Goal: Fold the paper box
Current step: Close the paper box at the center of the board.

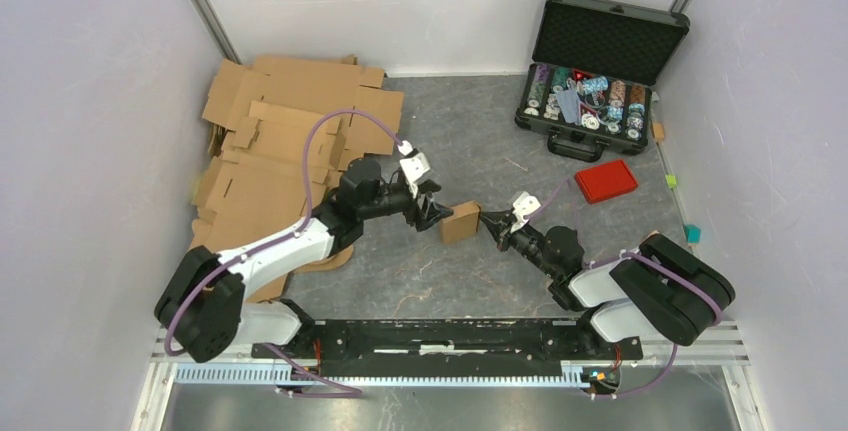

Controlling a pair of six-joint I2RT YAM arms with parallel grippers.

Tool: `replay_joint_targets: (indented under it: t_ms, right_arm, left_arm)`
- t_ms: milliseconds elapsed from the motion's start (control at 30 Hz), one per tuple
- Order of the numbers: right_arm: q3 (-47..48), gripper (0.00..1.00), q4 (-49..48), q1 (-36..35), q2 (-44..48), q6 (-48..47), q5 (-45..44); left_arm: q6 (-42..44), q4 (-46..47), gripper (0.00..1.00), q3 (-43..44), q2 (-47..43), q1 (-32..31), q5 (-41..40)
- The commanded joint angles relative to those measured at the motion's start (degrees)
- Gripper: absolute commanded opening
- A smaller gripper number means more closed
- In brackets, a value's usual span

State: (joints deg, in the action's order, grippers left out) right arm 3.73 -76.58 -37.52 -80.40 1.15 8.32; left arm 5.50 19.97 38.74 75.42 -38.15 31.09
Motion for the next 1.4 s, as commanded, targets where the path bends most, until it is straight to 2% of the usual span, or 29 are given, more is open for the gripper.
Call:
replay_joint_targets:
  t_ms: [0, 33, 67, 300, 400, 467, 500, 533, 600, 633, 733, 867, 1067, 1367]
  right_arm:
    - [-1.1, 0.0, -1.2, -0.4, 0.8, 1.6, -0.3]
    - [-1.1, 0.0, -1.2, -0.4, 0.7, 1.6, -0.4]
    - [-1.1, 0.0, -1.2, -0.4, 0.7, 1.6, -0.5]
    - [-1.1, 0.0, -1.3, -1.0, 0.7, 1.7, -0.9]
    - [-1.3, 0.0, -1.3, -1.3, 0.8, 2.2, -1.5]
    - [-1.6, 0.0, -1.1, -1.5, 1.2, 2.6, -2.4]
    - [-1.7, 0.0, -1.0, -1.5, 1.3, 2.8, -2.7]
    - [-1.8, 0.0, -0.9, -1.7, 1.4, 2.8, -3.1]
    - [-1.8, 0.0, -0.9, -1.9, 1.4, 2.9, -3.5]
    - [-1.7, 0.0, -0.8, -1.9, 1.3, 2.9, -3.6]
    - [-1.5, 0.0, -0.4, -2.1, 1.4, 2.9, -3.5]
    - [-1.5, 0.0, -0.1, -2.3, 1.5, 3.0, -4.0]
    - [-1.9, 0.0, -0.2, -2.6, 1.9, 3.1, -4.7]
    - [-2.5, 0.0, -0.3, -3.3, 1.9, 2.9, -5.4]
  left_arm:
    - [-8.8, 1.7, 0.63, 1.7, -3.7, -1.3, -6.5]
    - [-10.8, 1.0, 0.52, 3.1, -3.1, -1.6, -7.3]
    - [-12.2, 0.2, 0.49, 4.4, -2.4, -2.0, -7.8]
    - [-19.8, -2.6, 0.49, 10.7, 3.6, -8.7, -18.2]
    - [-25.4, -9.3, 0.46, 13.0, 4.3, -12.4, -34.0]
    - [-34.6, -17.1, 0.34, 15.6, 3.6, -14.7, -45.6]
    - [-39.0, -19.5, 0.29, 16.1, 3.1, -15.7, -48.6]
    - [-41.3, -19.6, 0.24, 15.8, 2.7, -17.1, -48.8]
    - [-44.0, -19.6, 0.05, 15.8, 2.4, -20.3, -50.7]
    - [-44.9, -22.1, 0.02, 16.4, 2.6, -22.0, -51.6]
    - [-48.0, -26.7, 0.02, 18.6, 4.4, -24.0, -50.8]
    - [-50.7, -27.0, 0.02, 16.3, 4.7, -23.9, -50.5]
    - [-49.8, -25.7, 0.02, 12.0, 4.2, -22.0, -51.5]
    - [-48.1, -22.4, 0.02, 8.3, 2.7, -17.4, -47.3]
